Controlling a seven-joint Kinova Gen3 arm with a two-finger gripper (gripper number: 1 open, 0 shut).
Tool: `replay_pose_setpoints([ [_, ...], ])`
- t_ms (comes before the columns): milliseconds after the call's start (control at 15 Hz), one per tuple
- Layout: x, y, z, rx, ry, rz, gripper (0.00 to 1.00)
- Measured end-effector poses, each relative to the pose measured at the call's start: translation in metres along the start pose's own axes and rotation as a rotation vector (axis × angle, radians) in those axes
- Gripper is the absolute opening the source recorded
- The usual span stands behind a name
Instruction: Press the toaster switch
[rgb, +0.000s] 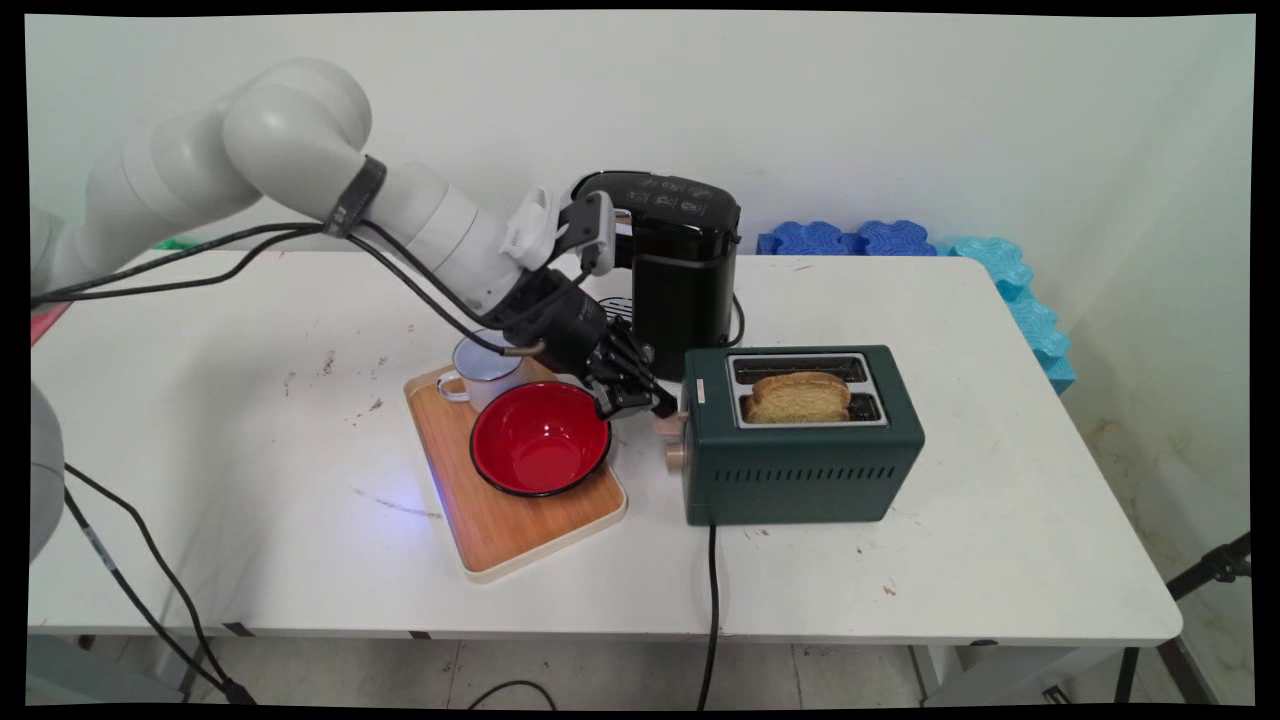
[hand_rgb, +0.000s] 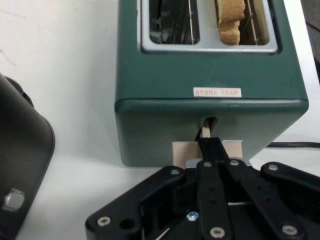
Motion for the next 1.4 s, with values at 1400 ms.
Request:
replay_pose_setpoints([
  [1400,-0.016,0.005,0.015,0.011,0.013,-0.016,0.00],
])
